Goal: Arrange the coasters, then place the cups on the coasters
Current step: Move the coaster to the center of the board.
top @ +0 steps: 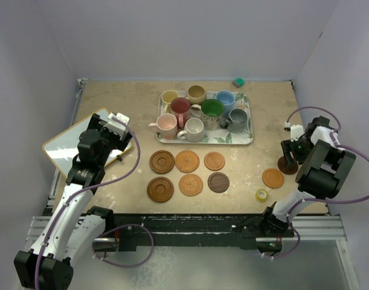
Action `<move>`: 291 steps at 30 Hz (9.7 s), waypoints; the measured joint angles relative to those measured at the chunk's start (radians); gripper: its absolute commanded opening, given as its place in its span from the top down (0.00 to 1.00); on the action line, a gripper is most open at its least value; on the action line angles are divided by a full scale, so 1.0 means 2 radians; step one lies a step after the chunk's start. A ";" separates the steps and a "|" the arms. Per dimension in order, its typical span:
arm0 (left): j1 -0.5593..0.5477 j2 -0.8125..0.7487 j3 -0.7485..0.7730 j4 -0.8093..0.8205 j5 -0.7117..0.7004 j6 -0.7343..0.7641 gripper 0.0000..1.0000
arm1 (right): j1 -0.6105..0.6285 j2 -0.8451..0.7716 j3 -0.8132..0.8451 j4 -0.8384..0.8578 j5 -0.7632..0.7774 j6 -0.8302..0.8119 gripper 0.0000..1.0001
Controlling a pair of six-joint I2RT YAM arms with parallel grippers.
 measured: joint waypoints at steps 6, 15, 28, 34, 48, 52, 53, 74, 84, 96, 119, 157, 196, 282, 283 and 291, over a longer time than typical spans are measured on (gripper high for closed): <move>0.000 0.000 0.000 0.000 0.000 0.000 0.05 | -0.004 0.001 0.004 -0.005 -0.006 -0.007 0.30; 0.000 0.000 0.000 -0.001 0.000 0.000 0.05 | -0.012 0.023 0.016 -0.011 -0.013 -0.013 0.31; 0.000 0.000 0.000 -0.001 0.000 0.000 0.05 | -0.015 0.056 0.028 -0.017 -0.014 -0.023 0.34; 0.000 0.000 0.000 -0.001 0.000 0.000 0.05 | -0.015 0.056 0.027 -0.017 -0.015 -0.029 0.36; 0.000 0.000 0.000 -0.001 0.000 0.000 0.05 | 0.046 0.019 -0.017 -0.007 -0.010 -0.022 0.40; 0.000 0.000 0.000 -0.001 0.000 0.000 0.05 | 0.093 0.012 -0.026 -0.008 -0.001 -0.009 0.40; 0.000 0.000 0.000 -0.001 0.000 0.000 0.05 | 0.107 0.012 -0.026 -0.008 0.002 -0.004 0.40; 0.000 -0.004 0.000 0.000 0.000 0.000 0.05 | 0.325 0.030 -0.003 -0.007 0.045 0.085 0.42; 0.000 -0.003 0.000 0.000 0.000 0.000 0.05 | 0.354 0.035 0.007 0.004 0.040 0.103 0.43; 0.000 -0.003 0.000 0.000 0.000 0.000 0.05 | 0.355 -0.018 -0.029 0.036 0.019 0.092 0.40; 0.000 -0.003 0.000 0.000 0.000 0.000 0.05 | 0.355 -0.008 -0.041 0.068 0.015 0.061 0.41; 0.000 -0.002 0.000 0.001 0.000 0.001 0.05 | 0.356 0.025 -0.002 0.093 -0.004 0.080 0.43; 0.000 -0.003 0.000 0.001 0.000 0.001 0.05 | 0.358 0.022 -0.001 0.095 0.095 0.046 0.41; 0.000 -0.011 0.000 0.001 0.004 0.001 0.05 | 0.440 -0.153 -0.184 0.074 0.005 0.010 0.38; 0.000 -0.011 0.000 0.001 0.004 0.001 0.05 | 0.441 -0.153 -0.183 0.074 0.004 0.011 0.37; 0.000 -0.011 0.000 0.001 0.004 0.001 0.05 | 0.443 -0.153 -0.183 0.075 0.002 0.012 0.38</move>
